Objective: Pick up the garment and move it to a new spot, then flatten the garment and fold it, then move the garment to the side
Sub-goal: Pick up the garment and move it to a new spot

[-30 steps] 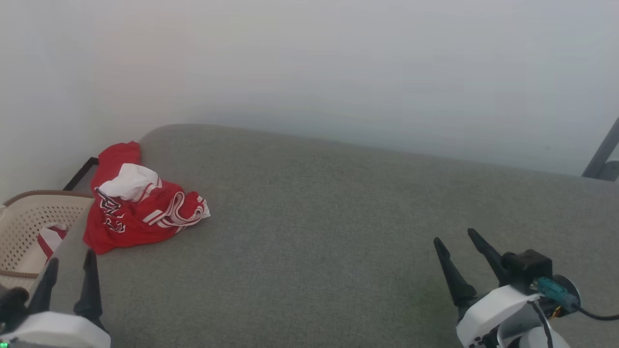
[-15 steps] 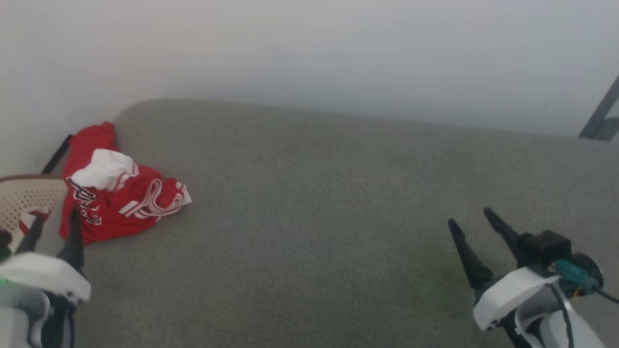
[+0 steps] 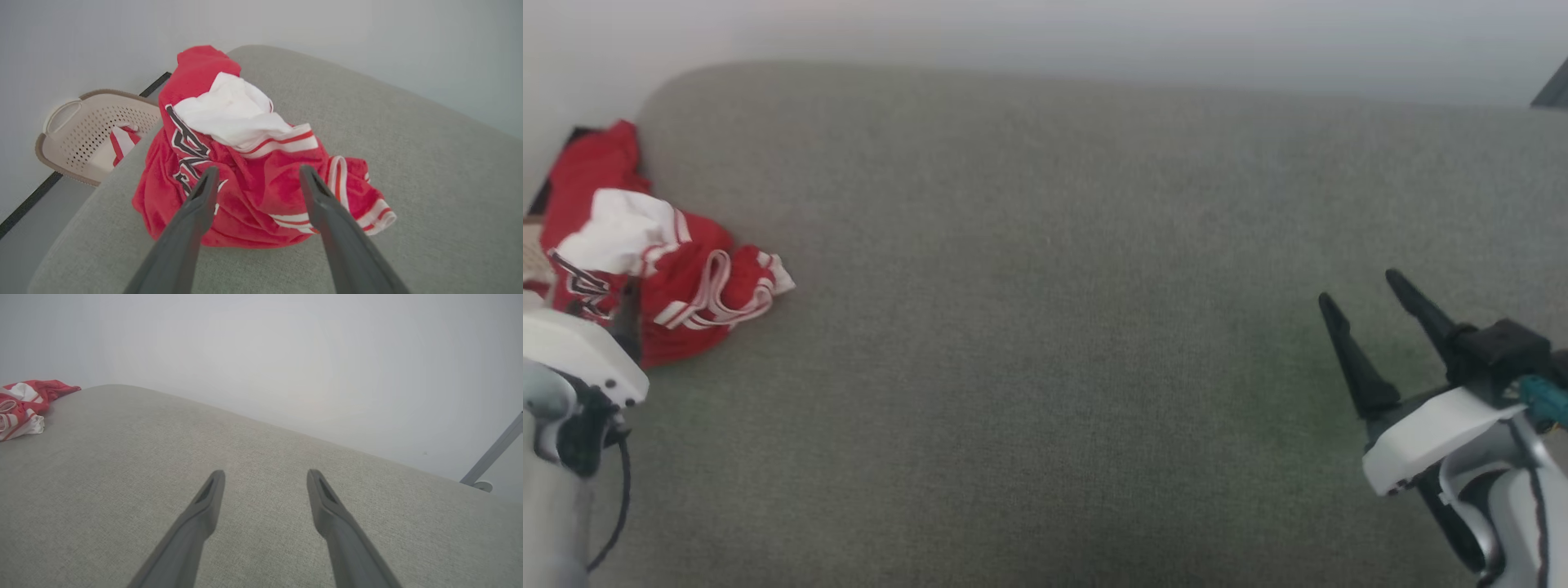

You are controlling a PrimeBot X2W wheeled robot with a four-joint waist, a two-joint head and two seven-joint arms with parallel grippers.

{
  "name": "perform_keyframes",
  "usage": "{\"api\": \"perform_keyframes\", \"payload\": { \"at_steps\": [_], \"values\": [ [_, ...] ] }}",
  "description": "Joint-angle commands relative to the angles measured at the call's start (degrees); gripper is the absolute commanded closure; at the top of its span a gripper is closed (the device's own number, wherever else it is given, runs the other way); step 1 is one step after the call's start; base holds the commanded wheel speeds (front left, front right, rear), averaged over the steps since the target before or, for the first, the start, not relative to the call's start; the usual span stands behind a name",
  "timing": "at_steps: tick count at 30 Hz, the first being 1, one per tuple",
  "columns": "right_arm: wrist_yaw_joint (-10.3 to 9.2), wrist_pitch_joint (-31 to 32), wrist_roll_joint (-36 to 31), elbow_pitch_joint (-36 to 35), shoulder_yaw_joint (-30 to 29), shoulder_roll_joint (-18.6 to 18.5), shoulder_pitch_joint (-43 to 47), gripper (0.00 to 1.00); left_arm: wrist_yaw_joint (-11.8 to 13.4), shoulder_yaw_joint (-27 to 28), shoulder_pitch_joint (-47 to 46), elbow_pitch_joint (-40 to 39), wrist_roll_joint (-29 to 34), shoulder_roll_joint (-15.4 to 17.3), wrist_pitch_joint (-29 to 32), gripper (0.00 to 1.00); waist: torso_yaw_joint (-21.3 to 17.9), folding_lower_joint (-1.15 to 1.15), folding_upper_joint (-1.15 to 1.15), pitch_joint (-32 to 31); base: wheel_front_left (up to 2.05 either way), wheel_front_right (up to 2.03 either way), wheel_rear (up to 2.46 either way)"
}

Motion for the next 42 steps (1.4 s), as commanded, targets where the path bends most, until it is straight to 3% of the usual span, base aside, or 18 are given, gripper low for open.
{"api": "perform_keyframes", "payload": {
  "at_steps": [1,13,20,21,22,34,42],
  "values": [
    [0.03,0.6,-0.3,-1.2,-0.4,-0.5,-1.0,0.0,-0.1,-0.1,-2.8,2.4,-0.7,0.5,1.6,0.0,-0.7,0.0,0.0,3.4,0.0,0.0,0.0],
    [0.02,4.5,-1.0,-7.2,-2.8,-2.8,-1.8,0.0,0.5,-3.2,-15.1,17.2,-1.9,-0.3,15.1,0.0,-0.4,0.0,0.0,11.7,0.0,0.0,0.0],
    [0.02,5.2,-1.6,-8.0,-2.4,-2.2,-2.1,0.0,0.8,-4.6,-16.5,20.2,-1.3,-1.6,17.9,0.0,-0.1,0.0,0.0,12.0,0.0,0.0,0.0],
    [0.03,5.2,-1.7,-8.0,-2.3,-2.1,-2.1,0.0,0.8,-4.6,-16.6,20.5,-1.6,-1.7,18.1,0.55,-0.1,0.0,0.0,11.8,0.0,0.0,0.0],
    [0.03,5.2,-1.8,-7.9,-2.3,-2.0,-2.1,0.0,0.6,-4.6,-16.5,20.5,-1.7,-1.6,17.2,1.0,-0.1,0.0,0.0,11.6,0.0,0.0,0.0],
    [0.02,2.6,-1.0,-4.8,-3.0,-0.6,-1.0,0.0,-0.1,-5.4,-18.8,17.3,-1.6,2.9,6.1,1.0,-0.4,0.0,0.0,5.9,0.0,0.0,0.0],
    [0.02,-0.3,-1.0,-1.6,-3.3,1.9,0.4,0.0,-0.2,-11.6,-17.6,6.5,-3.8,7.2,3.2,1.0,-0.3,0.0,0.0,-0.1,0.0,0.0,0.0]
  ]
}}
